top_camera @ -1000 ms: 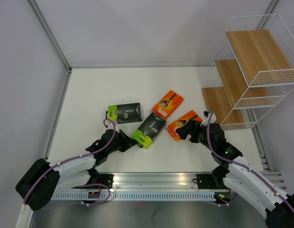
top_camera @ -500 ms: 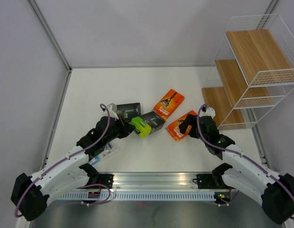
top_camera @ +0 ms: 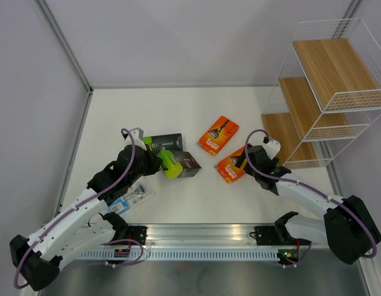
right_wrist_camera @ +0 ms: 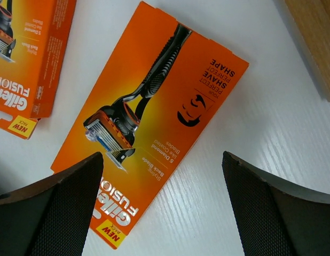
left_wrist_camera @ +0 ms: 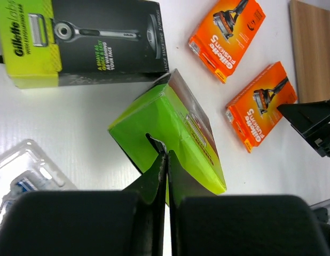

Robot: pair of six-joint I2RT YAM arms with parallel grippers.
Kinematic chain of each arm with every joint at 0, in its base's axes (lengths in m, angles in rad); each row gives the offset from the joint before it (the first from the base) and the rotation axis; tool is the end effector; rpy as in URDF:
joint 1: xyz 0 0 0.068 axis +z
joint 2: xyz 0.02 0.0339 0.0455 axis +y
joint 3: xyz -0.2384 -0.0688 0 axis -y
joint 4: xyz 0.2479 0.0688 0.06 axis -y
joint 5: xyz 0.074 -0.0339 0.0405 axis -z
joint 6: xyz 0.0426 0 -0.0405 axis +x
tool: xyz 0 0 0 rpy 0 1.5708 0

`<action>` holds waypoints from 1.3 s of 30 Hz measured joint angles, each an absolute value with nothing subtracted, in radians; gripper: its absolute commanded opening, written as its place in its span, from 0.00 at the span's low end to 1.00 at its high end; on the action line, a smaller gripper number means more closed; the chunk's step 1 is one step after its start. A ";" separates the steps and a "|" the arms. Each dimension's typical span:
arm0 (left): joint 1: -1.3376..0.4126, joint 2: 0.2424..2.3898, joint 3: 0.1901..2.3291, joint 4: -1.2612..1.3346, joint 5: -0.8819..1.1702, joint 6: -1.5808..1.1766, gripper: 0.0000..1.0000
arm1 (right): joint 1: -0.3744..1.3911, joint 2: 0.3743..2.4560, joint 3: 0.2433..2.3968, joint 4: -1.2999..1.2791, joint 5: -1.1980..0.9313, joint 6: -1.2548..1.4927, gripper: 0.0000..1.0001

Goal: Place and organize the shaving razors onto the shelf

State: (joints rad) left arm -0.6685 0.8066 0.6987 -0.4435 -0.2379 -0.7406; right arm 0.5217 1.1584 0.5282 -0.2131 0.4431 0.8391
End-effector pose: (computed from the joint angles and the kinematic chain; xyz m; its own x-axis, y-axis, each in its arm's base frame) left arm 0.1681 -0.1200 0.2581 -0.6036 -0.3589 -0.7120 0.0509 0.8738 -0.4836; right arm 0.2127 0.1012 0.1503 -0.5837 0.4398 -0.6826 0.3461 0.8952 0.2809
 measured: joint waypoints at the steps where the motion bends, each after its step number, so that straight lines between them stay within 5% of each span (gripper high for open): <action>1: -0.668 0.801 0.709 -0.461 -0.248 -0.727 0.02 | 0.522 1.158 0.504 -0.179 0.443 0.853 0.98; 13: -0.668 0.768 0.793 -0.578 -0.317 -0.603 0.02 | 0.522 1.391 0.535 -0.007 0.501 0.875 0.98; 18: -0.668 0.751 0.817 -0.610 -0.305 -0.554 0.02 | 0.521 1.480 0.554 0.152 0.479 0.815 0.90; 31: -0.667 0.781 1.098 -0.562 -0.295 -0.479 0.03 | 0.703 1.738 0.630 0.609 0.202 0.710 0.84; 39: -0.569 0.918 1.168 -0.741 -0.445 -0.557 0.53 | 0.753 1.728 0.655 0.561 0.144 0.741 0.95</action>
